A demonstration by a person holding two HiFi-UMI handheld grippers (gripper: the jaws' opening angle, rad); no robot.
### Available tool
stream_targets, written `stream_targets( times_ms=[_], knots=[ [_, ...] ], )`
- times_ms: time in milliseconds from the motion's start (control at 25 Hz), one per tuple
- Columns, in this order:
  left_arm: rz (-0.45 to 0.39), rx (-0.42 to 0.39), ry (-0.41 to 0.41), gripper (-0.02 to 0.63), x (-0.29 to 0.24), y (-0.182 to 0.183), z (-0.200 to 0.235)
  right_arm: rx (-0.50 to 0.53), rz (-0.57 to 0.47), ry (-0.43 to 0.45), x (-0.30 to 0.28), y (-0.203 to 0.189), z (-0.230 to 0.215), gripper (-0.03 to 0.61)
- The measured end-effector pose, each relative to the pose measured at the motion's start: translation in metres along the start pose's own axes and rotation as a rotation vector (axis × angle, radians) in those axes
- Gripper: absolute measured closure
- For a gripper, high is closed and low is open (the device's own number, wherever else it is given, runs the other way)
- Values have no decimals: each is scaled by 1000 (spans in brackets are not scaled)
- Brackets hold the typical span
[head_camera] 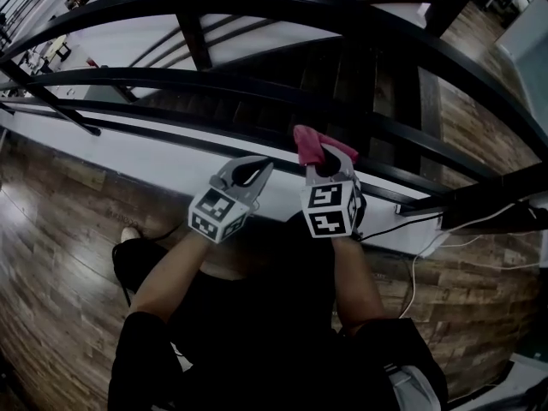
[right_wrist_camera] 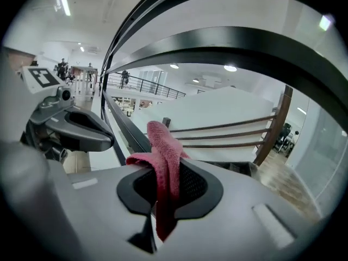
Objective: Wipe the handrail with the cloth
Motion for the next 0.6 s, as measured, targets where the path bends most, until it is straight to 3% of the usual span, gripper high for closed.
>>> stream_targets(
  times_ms=[240, 600],
  knots=[
    [15, -46, 32, 614, 13, -2, 19, 38, 28, 23, -14, 11, 14, 537],
    [68, -98, -6, 614, 39, -14, 54, 118, 76, 31, -42, 33, 44, 537]
  ],
)
Point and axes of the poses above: the fingertips, and each gripper's own axes: x backward along the fingers, z to its left, y out of its top, the point moved 6 cm from there along x, backward along the fingers, and after that the axes turned 15 degrees about y, right-handed, at the moved point
